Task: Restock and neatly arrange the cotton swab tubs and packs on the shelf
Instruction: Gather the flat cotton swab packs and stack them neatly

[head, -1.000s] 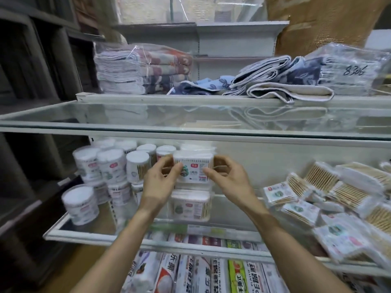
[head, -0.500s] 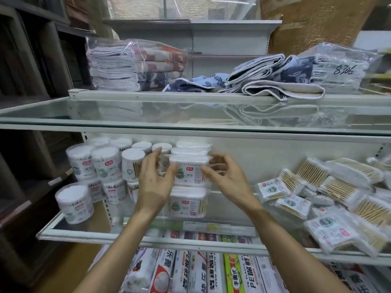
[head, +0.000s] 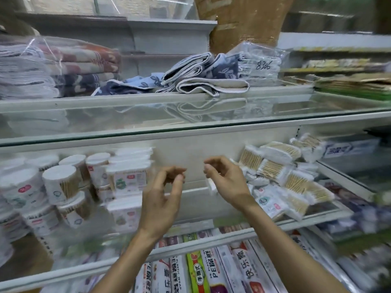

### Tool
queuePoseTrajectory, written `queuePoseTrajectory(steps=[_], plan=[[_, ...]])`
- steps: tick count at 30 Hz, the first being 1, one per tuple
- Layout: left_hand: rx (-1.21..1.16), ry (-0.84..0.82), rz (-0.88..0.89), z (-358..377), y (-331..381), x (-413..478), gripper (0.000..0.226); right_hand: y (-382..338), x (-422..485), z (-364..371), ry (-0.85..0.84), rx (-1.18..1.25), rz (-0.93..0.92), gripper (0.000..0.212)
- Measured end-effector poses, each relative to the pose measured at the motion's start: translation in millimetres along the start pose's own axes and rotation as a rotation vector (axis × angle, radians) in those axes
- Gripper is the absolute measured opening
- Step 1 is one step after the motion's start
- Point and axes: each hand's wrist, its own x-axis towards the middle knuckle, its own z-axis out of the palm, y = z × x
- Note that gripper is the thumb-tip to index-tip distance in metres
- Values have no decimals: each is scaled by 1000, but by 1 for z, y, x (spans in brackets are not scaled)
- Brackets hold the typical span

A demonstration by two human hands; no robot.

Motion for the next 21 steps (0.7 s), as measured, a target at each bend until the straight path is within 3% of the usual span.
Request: queuePoseTrajectory(steps=[2,6,10,12,14,17,21], plan=[[-18,-11,-37,18,3,2,30,3,-1,-24,55,-21,1,18],[-160,-93,-101,47,11,4,24,6,-3,-67,122,-68,11,10],[-230,-155,-71,70,3,9,16,10,-3,-109,240,-329,-73,5],[-271,-179,-88,80,-2,9,22,15,7,-136,334,-593,-159,17],[-283,-194,-102,86,-5,9,34,21,22,-162,366,-830,-73,39],[-278,-191,-124,93,-10,11,39,25,39,-188,250,-1043,160,65],[-257,-164,-148,95,-15,15,43,28,50,-198,107,-1183,229,74]])
